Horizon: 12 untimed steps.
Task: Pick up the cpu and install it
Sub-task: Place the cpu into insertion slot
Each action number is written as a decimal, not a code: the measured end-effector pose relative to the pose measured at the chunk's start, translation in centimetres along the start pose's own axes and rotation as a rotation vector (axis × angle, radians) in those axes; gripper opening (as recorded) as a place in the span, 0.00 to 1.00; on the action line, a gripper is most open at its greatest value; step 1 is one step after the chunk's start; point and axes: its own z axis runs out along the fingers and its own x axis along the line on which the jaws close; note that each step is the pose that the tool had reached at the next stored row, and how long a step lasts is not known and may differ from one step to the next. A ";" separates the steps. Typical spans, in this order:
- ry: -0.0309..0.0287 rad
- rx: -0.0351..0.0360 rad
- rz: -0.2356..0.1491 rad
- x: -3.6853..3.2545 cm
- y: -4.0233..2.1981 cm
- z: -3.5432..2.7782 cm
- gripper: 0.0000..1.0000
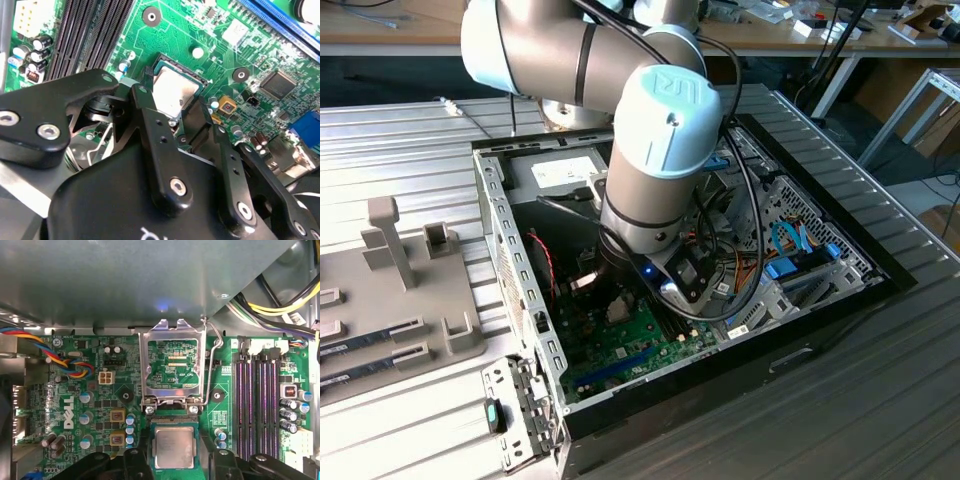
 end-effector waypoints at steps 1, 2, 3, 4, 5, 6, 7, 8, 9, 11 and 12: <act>0.0000 0.0001 0.000 0.00 0.00 0.01 0.47; 0.0000 0.0000 0.000 0.00 0.00 0.01 0.47; -0.0001 -0.0001 0.000 0.00 0.00 0.02 0.47; -0.0001 -0.0002 0.000 0.00 0.00 0.02 0.47; -0.0001 -0.0002 0.000 0.00 0.00 0.02 0.47; -0.0002 -0.0003 0.000 0.00 0.00 0.02 0.47; -0.0002 -0.0002 0.000 0.00 0.00 0.02 0.47; -0.0002 -0.0002 0.000 0.00 0.00 0.02 0.47; -0.0004 -0.0004 0.000 0.00 0.00 0.03 0.48; -0.0004 -0.0004 0.000 0.00 0.00 0.03 0.48; -0.0004 -0.0003 0.000 0.00 0.00 0.03 0.55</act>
